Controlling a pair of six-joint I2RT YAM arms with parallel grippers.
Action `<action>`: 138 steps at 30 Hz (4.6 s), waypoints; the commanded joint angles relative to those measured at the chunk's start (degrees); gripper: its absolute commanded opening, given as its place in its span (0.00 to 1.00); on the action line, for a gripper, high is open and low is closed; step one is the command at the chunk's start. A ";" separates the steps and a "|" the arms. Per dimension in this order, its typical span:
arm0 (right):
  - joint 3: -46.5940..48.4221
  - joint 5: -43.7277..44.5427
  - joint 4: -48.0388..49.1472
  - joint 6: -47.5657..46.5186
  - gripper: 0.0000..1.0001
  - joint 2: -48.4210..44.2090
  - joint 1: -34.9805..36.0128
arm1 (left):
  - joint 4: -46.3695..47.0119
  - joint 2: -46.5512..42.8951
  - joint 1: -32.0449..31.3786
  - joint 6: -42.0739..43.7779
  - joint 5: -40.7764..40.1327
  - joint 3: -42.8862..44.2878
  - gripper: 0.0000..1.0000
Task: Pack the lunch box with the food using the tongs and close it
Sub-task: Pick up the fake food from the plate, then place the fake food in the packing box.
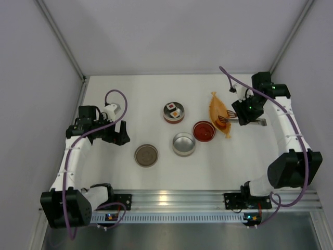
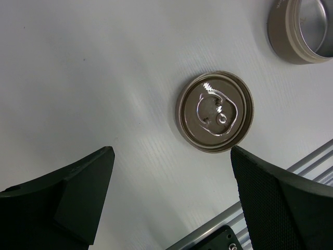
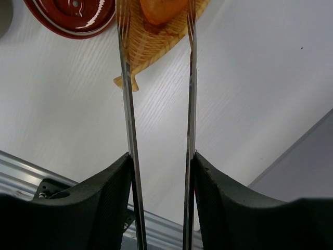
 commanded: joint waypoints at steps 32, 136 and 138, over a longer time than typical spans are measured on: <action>-0.26 0.73 4.05 8.45 0.51 4.39 -0.62 | 1.17 -0.51 0.14 1.13 0.79 -0.25 0.98; 11.53 3.99 -7.64 3.25 0.13 3.24 35.94 | 1.08 -0.25 0.23 -0.36 0.44 0.27 0.98; 10.73 3.91 -7.11 4.13 0.14 3.42 37.78 | 1.00 -0.16 0.23 -0.45 0.44 0.27 0.98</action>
